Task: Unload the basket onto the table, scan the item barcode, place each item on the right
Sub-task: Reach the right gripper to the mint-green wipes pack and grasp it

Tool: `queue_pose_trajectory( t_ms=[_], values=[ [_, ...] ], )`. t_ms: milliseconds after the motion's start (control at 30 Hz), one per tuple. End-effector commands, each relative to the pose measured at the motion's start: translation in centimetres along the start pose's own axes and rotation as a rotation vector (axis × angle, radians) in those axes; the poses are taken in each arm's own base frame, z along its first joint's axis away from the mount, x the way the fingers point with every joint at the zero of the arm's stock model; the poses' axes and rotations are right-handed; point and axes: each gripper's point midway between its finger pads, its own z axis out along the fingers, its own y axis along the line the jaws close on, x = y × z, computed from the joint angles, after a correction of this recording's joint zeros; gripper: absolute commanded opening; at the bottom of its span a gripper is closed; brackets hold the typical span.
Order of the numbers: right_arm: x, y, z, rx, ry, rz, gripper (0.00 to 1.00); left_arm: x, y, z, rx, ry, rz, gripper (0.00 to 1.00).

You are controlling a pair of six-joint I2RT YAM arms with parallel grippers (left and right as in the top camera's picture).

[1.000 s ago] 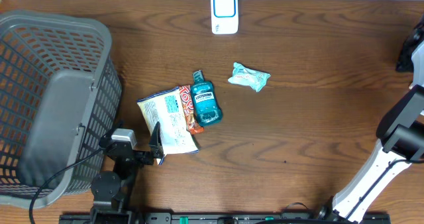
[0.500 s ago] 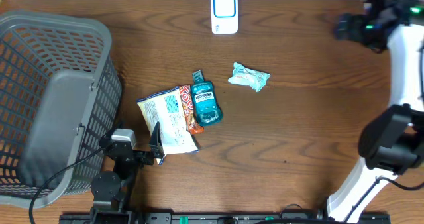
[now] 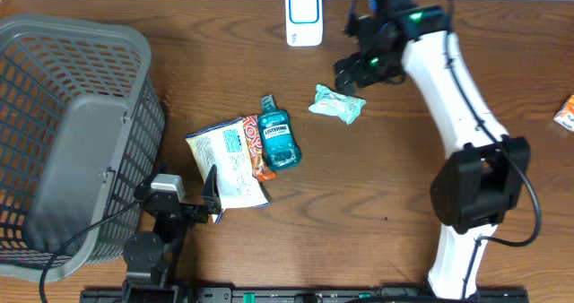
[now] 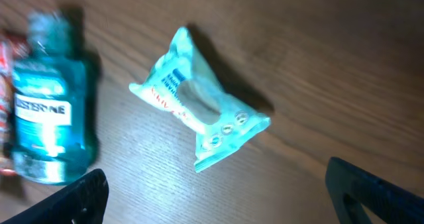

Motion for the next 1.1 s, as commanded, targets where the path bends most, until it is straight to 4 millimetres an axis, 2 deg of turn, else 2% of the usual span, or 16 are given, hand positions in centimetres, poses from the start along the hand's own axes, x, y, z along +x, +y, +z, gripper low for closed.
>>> queue_pose_trajectory(
  t_ms=[0,100,167,233,367,600,700,833,967,1000,1067],
  values=[
    [2.2,-0.6,3.1,0.157,0.100,-0.076,0.99,1.5,0.3,0.2,-0.011,0.037,-0.009,0.98],
    [2.8,1.2,5.2,0.161,0.106,-0.126,0.99,1.5,0.3,0.2,-0.011,0.037,-0.009,0.98],
    [2.9,1.5,6.3,0.192,0.097,-0.150,0.98,1.5,0.3,0.2,-0.011,0.037,-0.009,0.98],
    [2.9,1.5,7.2,0.242,0.086,-0.172,0.95,1.5,0.3,0.2,-0.011,0.037,-0.009,0.98],
    [3.5,1.5,9.1,0.320,0.070,-0.207,0.83,1.5,0.3,0.2,-0.011,0.037,-0.009,0.98],
    [3.7,0.1,11.7,0.469,-0.011,-0.246,0.75,1.5,0.3,0.2,-0.011,0.037,-0.009,0.98],
    [4.3,0.0,12.6,0.469,-0.019,-0.264,0.62,1.5,0.3,0.2,-0.011,0.037,-0.009,0.98],
    [5.7,0.8,14.0,0.404,0.003,-0.314,0.31,1.5,0.3,0.2,-0.011,0.037,-0.009,0.98],
    [6.2,1.8,14.6,0.315,0.006,-0.293,0.04,1.5,0.3,0.2,-0.011,0.037,-0.009,0.98],
    [6.1,2.0,14.6,0.293,-0.003,-0.257,0.01,1.5,0.3,0.2,-0.011,0.037,-0.009,0.98],
    [5.9,3.0,14.3,0.219,-0.007,-0.207,0.01,1.5,0.3,0.2,-0.011,0.037,-0.009,0.98]
  ],
)
